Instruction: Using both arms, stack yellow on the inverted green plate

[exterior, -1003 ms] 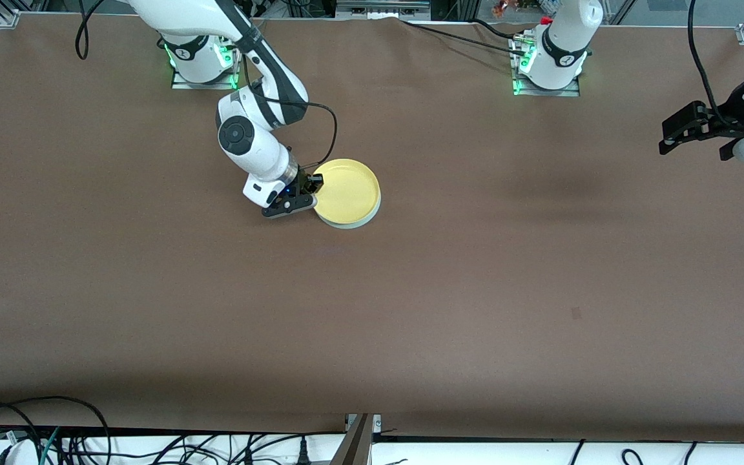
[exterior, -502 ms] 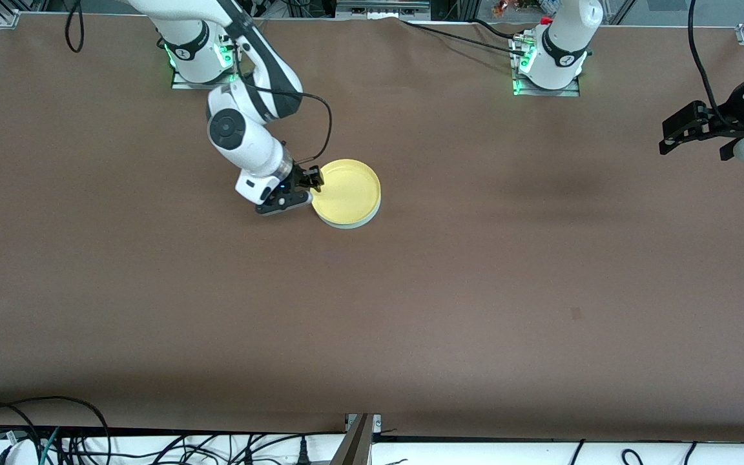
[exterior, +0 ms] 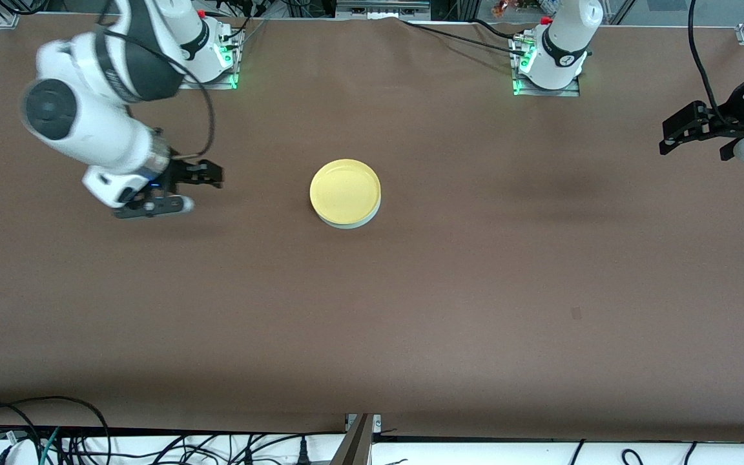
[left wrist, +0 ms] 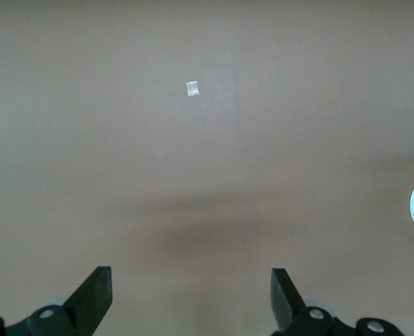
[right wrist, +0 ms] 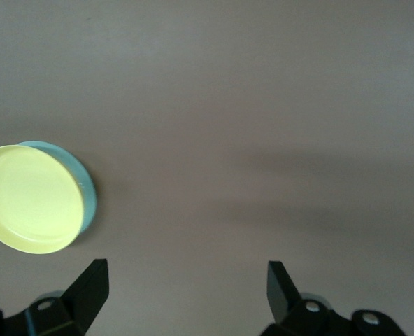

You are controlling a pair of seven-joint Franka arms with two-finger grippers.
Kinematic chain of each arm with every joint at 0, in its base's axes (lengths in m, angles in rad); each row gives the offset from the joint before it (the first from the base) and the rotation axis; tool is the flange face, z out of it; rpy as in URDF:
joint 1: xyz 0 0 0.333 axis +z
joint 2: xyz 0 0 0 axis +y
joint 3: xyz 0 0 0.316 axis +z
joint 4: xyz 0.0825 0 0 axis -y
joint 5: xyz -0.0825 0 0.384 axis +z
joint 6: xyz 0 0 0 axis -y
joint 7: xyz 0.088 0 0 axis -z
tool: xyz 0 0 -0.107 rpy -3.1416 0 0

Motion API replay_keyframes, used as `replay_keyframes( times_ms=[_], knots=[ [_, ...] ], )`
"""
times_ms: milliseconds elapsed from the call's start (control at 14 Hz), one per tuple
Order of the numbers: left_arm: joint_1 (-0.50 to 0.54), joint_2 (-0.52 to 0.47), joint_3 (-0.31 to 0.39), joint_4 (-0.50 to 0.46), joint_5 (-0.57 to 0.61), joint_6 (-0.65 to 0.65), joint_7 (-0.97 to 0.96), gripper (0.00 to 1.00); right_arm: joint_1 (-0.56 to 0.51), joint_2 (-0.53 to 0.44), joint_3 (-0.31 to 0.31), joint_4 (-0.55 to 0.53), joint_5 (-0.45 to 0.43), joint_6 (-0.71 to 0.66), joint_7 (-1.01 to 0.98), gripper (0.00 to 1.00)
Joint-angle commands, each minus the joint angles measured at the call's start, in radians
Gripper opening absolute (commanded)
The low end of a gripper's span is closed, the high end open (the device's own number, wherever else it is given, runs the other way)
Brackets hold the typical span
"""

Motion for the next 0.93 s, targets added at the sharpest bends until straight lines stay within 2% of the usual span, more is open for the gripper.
replay_keyframes(
  times_ms=[0, 215, 358, 430, 573, 645, 788, 860],
  knots=[
    [0.008, 0.012, -0.003, 0.025, -0.005, -0.005, 0.014, 1.0, -0.011, 0.046, -0.062, 0.178, -0.074, -0.105, -0.032, 1.0],
    [0.008, 0.012, -0.003, 0.025, -0.005, -0.005, 0.014, 1.0, -0.015, 0.04, -0.177, 0.307, -0.082, -0.211, -0.072, 1.0],
    [0.008, 0.012, -0.003, 0.024, -0.005, -0.005, 0.014, 1.0, -0.035, 0.049, -0.199, 0.373, -0.071, -0.353, -0.122, 1.0],
    [0.008, 0.012, -0.003, 0.025, -0.005, -0.005, 0.014, 1.0, -0.091, 0.034, -0.175, 0.372, -0.069, -0.378, -0.141, 1.0],
    [0.008, 0.012, -0.005, 0.025, -0.005, -0.005, 0.014, 1.0, -0.231, -0.04, -0.028, 0.282, -0.092, -0.374, -0.132, 1.0],
    [0.008, 0.012, -0.005, 0.025, -0.005, -0.005, 0.014, 1.0, -0.31, -0.061, 0.024, 0.221, -0.092, -0.309, -0.132, 1.0],
    [0.006, 0.012, -0.005, 0.025, -0.006, -0.005, 0.014, 1.0, -0.388, -0.144, 0.075, 0.097, -0.088, -0.189, -0.141, 1.0],
    [0.008, 0.012, -0.005, 0.025, -0.005, -0.005, 0.014, 1.0, -0.399, -0.164, 0.08, 0.073, -0.088, -0.184, -0.142, 1.0]
  ],
)
